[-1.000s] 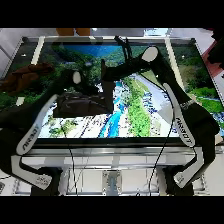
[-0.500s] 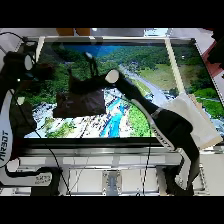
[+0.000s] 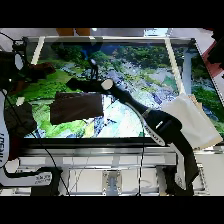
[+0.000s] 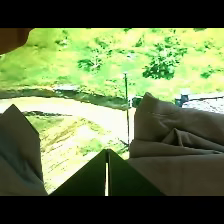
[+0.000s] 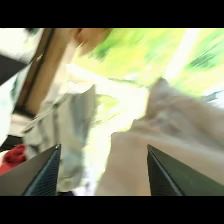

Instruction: Fold the shirts.

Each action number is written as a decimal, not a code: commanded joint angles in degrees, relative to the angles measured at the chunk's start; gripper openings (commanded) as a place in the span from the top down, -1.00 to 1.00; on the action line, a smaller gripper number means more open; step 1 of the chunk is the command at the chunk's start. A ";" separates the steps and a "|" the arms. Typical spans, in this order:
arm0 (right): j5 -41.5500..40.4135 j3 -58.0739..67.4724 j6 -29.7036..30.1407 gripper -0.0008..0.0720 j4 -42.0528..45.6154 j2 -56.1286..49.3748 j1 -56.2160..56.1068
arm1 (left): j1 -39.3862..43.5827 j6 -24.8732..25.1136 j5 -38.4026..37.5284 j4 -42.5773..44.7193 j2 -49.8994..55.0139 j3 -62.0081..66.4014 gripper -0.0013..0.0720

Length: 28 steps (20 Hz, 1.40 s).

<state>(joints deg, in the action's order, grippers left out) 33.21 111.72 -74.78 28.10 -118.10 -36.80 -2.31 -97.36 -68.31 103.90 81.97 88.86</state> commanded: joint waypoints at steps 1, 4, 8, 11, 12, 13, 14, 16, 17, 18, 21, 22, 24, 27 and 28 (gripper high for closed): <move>17.70 0.04 -7.91 -0.62 13.84 1.25 11.28 | -0.11 0.59 -0.33 -0.02 -0.04 0.07 0.93; 34.14 -2.82 -17.31 -0.63 22.29 1.14 18.12 | -0.11 0.50 0.81 -0.59 -0.04 0.07 0.94; 35.76 -8.72 -15.69 -0.90 20.28 0.48 16.81 | -0.11 0.50 1.57 -2.08 -0.04 0.07 0.93; 33.09 -8.98 -13.77 -0.90 15.26 -2.43 13.27 | -0.11 0.50 1.57 -2.12 -0.07 0.07 0.93; 31.69 -8.98 -12.85 -0.90 12.02 -3.54 12.17 | -0.11 0.52 1.57 -2.12 -0.04 0.07 0.93; 30.27 -8.98 -11.91 -0.90 8.15 -4.61 11.06 | -0.11 0.55 1.57 -2.10 -0.04 0.07 0.93; 28.83 -8.98 -11.69 -0.89 4.94 -5.49 10.05 | -0.11 0.66 1.57 -2.10 -0.04 0.07 0.93; 27.15 -8.98 -9.03 -0.88 -2.38 -6.80 8.24 | -0.11 1.20 1.57 -2.10 -0.04 0.07 0.93; 26.73 -8.98 -8.70 -0.88 -4.90 -7.17 7.43 | -0.11 1.20 1.57 -2.10 -0.04 0.07 0.93; 26.47 -8.98 -8.70 -0.87 -5.70 -7.37 6.78 | -0.11 1.20 1.57 -2.10 -0.04 0.07 0.93; 26.43 -8.90 -8.70 0.16 -6.60 -7.61 5.99 | -0.11 1.20 1.53 -2.10 -0.04 0.07 0.93; 26.49 -8.28 -6.84 0.89 -7.48 -7.58 6.05 | -0.11 1.36 1.49 -2.08 -0.04 0.07 0.93; 26.43 -5.81 -3.98 0.89 -10.08 -7.52 7.52 | -0.11 1.42 1.51 -2.08 -0.04 0.07 0.93; 28.68 -1.20 -4.22 0.90 -7.19 -5.86 13.46 | -0.11 1.42 1.40 -2.10 -0.04 0.07 0.93; 30.12 -0.59 -5.55 0.90 -3.87 -4.35 16.37 | -0.11 1.42 1.31 -2.10 -0.04 0.07 0.93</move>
<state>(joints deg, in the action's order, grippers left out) 60.69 108.27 -80.09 21.15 -124.42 -25.39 -2.37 -96.05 -66.85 101.80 81.97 88.86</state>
